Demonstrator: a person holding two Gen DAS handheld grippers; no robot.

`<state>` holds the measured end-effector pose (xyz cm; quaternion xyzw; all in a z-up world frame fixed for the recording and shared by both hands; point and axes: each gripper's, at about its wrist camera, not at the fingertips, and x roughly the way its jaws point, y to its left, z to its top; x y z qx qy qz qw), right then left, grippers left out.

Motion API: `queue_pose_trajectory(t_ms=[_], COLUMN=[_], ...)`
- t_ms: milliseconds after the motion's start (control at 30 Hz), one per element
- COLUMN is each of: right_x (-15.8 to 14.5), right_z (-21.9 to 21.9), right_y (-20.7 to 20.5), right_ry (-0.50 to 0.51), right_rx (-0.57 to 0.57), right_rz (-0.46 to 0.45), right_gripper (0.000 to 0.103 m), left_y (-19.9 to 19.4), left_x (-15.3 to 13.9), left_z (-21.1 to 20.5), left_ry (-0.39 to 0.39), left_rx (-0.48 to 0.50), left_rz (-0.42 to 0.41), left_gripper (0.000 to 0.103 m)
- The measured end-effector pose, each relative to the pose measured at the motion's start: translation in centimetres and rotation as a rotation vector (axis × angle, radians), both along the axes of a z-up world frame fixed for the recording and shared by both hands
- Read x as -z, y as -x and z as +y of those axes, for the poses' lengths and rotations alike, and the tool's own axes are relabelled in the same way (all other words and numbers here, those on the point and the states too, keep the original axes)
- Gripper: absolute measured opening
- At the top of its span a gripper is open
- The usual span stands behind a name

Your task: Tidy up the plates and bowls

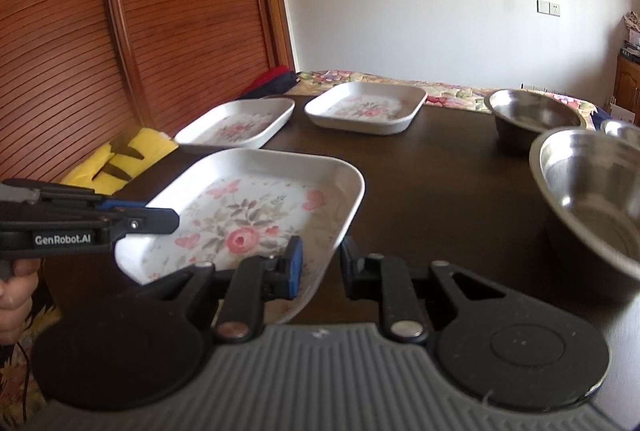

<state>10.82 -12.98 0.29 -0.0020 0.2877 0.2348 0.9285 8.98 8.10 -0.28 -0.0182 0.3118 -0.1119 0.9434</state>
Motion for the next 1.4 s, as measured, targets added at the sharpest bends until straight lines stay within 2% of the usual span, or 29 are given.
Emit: queue_pose_trajectory(t_ms=[367, 1100, 1400], right_x=[0.8, 1.4, 0.9], right_z=[0.5, 0.9, 0.4], right_y=[2.5, 2.7, 3.0], right_ry=[0.008, 0.002, 0.003], right_rx=[-0.011, -0.012, 0.008], right_rz=[0.008, 0.024, -0.004], right_gripper=[0.023, 0.023, 0.024], left_y=[1.9, 1.7, 1.7], left_x=[1.1, 1.8, 1.7], left_z=[0.4, 0.3, 0.6], left_ry=[-0.006, -0.008, -0.006], left_rx=[-0.005, -0.009, -0.022], left_rz=[0.018, 0.031, 0.025], left_gripper=[0.017, 0.017, 0.018])
